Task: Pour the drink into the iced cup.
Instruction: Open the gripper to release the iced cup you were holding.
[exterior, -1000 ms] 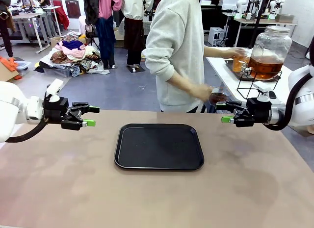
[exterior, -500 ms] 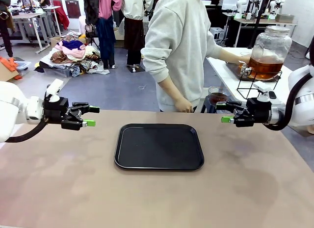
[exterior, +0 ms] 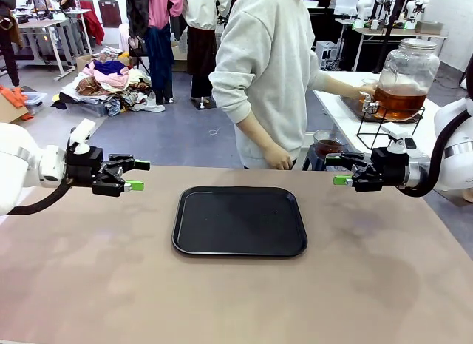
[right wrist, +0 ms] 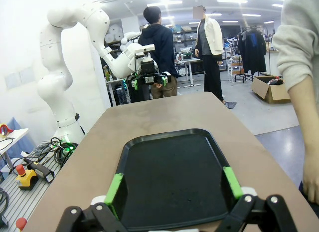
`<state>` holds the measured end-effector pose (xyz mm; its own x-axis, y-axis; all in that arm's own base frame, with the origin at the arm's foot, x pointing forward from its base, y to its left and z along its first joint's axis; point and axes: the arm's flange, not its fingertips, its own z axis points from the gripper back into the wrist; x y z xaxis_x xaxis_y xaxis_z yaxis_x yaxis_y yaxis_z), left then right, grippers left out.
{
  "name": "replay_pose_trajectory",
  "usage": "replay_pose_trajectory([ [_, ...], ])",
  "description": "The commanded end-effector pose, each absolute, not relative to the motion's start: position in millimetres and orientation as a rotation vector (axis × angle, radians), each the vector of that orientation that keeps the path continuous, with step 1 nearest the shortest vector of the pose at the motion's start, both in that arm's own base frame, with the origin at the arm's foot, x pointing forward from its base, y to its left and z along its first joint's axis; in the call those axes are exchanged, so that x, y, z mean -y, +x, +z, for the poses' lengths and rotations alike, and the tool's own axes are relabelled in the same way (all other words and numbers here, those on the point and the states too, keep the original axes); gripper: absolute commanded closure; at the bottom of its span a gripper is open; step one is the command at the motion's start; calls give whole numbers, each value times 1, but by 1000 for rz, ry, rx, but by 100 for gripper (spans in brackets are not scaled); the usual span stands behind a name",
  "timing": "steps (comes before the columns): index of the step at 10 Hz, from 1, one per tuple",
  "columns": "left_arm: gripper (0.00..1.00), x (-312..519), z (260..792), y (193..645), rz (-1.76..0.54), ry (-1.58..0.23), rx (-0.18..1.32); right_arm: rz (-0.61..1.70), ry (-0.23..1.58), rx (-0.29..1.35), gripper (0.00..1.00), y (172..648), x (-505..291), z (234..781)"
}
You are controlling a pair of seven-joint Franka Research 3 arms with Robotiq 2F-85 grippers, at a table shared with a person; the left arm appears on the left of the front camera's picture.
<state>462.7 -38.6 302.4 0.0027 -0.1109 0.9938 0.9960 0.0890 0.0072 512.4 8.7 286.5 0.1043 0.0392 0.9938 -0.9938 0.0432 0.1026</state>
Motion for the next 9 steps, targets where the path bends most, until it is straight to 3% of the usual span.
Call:
replay_pose_trajectory([
  [1, 0, 40, 305, 463, -1193, -1065, 1177, 1125, 1194, 1125, 0, 513, -9, 288],
  [9, 0, 40, 305, 463, -1193, -1065, 1177, 1125, 1194, 1125, 0, 513, -9, 288],
])
